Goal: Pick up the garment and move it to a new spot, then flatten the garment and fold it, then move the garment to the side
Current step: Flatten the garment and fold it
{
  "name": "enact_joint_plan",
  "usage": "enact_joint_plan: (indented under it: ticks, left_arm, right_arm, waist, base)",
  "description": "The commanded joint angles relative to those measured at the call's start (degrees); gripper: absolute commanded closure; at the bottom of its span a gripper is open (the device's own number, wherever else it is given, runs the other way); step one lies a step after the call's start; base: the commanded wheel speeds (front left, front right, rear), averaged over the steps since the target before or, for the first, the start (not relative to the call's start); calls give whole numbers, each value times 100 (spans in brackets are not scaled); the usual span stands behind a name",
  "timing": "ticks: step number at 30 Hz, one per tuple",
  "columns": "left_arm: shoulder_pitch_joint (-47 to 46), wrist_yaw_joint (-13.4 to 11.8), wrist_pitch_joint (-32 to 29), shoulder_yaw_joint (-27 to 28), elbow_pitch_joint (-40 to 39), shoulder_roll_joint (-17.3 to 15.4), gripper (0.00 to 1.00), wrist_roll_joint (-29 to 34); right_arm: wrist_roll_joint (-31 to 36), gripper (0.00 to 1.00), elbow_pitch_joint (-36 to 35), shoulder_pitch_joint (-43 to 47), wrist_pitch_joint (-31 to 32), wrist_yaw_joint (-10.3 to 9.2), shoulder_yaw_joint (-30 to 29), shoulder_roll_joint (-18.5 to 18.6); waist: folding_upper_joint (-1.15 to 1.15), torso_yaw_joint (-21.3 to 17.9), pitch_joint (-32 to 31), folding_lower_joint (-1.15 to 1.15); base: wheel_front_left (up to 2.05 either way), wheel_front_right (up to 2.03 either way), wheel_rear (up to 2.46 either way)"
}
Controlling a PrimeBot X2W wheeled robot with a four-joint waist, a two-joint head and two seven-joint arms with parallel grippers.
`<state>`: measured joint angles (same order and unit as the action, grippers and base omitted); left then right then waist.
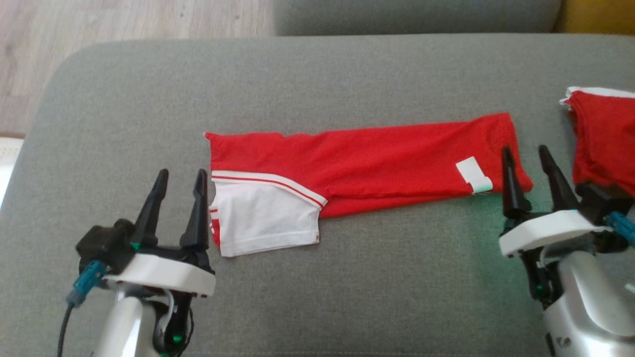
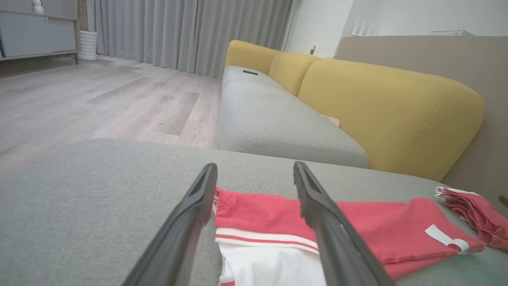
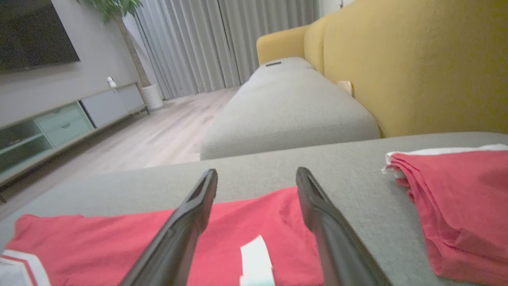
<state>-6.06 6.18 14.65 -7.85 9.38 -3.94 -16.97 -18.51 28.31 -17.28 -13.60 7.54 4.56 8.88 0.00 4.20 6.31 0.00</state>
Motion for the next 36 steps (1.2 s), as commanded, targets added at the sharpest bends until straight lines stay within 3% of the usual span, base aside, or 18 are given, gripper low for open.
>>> enact_joint_plan:
  ticks: [1,13,21,22,24,36]
  left_arm:
    - [-268,40,34,235,-170,-4,0,57]
    - [-671,128,35,25,-3,92,0,82]
    - [-750,130,35,-56,49,100,0,22]
    - [-753,130,35,-59,65,101,0,22]
    - [-757,130,35,-54,78,101,0,24]
    - [-604,130,35,-104,164,93,0,49]
  right_arm:
    - [131,0,-57,-260,53,-5,-15,-20]
    - [1442,0,1476,-1174,709,-5,-1534,-173]
    - [1696,0,2310,-1516,938,-5,-1873,-337]
    - [1680,18,2469,-1570,965,-5,-1846,-370]
    - [1656,100,2564,-1616,899,-5,-1823,-378]
    - [1549,100,2639,-1462,314,-5,-2125,9]
  waist:
    - [0,33,102,0]
    - [0,358,730,0]
    - [0,437,798,0]
    - [0,433,787,0]
    - [0,415,762,0]
    - [0,143,365,0]
  base:
    - [0,0,0]
    - [0,0,0]
    - [0,0,0]
    - [0,0,0]
    - [0,0,0]
    - [0,0,0]
